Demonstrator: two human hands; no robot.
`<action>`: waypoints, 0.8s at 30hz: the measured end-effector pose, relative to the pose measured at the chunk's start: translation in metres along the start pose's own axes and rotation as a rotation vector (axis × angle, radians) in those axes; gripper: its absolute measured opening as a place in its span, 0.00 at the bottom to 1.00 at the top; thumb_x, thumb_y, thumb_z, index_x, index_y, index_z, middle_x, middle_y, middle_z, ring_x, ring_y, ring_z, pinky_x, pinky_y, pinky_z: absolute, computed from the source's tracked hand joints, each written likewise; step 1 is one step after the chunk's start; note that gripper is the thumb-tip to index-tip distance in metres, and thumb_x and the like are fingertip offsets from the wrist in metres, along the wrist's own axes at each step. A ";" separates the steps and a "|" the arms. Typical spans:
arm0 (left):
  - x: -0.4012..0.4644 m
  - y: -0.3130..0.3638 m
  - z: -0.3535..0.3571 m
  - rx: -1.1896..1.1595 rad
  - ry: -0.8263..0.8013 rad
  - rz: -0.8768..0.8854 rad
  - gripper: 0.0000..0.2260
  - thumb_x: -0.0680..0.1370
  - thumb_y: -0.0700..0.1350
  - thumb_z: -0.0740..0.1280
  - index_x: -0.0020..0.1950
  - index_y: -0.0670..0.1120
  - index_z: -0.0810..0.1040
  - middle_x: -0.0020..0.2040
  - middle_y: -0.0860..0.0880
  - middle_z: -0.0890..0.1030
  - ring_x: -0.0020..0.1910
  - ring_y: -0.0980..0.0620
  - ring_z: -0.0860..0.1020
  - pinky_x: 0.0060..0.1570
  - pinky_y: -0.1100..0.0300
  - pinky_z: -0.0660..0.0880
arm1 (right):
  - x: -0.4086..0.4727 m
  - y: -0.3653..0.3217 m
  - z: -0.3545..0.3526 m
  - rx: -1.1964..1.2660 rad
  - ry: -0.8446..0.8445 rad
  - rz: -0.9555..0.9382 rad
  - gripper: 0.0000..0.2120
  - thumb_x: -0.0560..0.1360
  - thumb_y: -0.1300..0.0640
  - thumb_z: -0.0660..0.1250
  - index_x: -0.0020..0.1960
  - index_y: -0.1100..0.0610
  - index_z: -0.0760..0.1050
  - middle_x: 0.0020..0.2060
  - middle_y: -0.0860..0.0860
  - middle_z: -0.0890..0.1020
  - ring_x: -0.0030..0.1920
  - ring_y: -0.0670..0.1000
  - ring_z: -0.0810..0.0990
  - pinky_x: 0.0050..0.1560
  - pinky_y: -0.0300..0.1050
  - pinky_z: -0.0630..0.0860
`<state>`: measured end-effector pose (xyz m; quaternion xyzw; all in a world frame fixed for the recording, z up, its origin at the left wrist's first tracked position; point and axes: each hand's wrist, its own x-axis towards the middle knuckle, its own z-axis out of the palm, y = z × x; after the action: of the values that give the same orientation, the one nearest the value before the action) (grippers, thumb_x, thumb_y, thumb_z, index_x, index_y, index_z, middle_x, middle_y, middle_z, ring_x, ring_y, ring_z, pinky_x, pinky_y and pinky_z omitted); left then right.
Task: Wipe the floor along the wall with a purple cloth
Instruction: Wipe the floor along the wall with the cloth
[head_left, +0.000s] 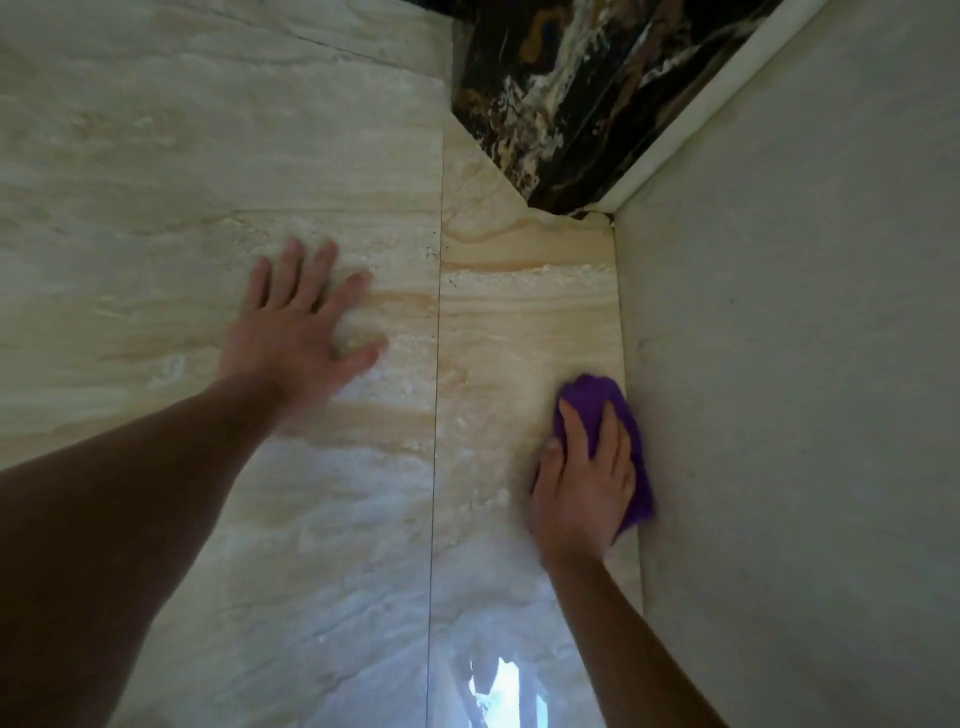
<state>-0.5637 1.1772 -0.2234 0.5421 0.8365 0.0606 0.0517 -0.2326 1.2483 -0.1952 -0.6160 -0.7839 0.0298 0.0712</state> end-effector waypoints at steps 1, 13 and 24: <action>0.001 0.001 -0.004 0.004 -0.025 -0.006 0.37 0.76 0.75 0.45 0.82 0.60 0.49 0.84 0.48 0.45 0.82 0.42 0.40 0.79 0.40 0.42 | -0.019 0.006 -0.001 0.009 -0.022 0.013 0.23 0.78 0.48 0.57 0.72 0.43 0.69 0.75 0.56 0.69 0.74 0.62 0.67 0.70 0.61 0.67; -0.233 0.145 0.018 0.012 -0.110 0.216 0.30 0.81 0.66 0.46 0.82 0.56 0.54 0.84 0.45 0.46 0.82 0.39 0.43 0.77 0.33 0.43 | -0.031 0.029 -0.013 0.028 -0.091 -0.118 0.25 0.77 0.47 0.58 0.74 0.42 0.68 0.77 0.55 0.66 0.77 0.60 0.64 0.75 0.61 0.59; -0.233 0.191 -0.041 0.188 -0.541 -0.072 0.31 0.83 0.62 0.48 0.82 0.54 0.42 0.84 0.44 0.40 0.81 0.35 0.45 0.76 0.32 0.51 | -0.202 0.119 -0.068 0.200 -0.341 -0.294 0.24 0.76 0.56 0.61 0.71 0.46 0.70 0.78 0.54 0.64 0.79 0.59 0.57 0.78 0.62 0.54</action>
<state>-0.3030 1.0396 -0.1477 0.5109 0.8130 -0.1659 0.2247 -0.0612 1.0781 -0.1595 -0.4714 -0.8589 0.2004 0.0021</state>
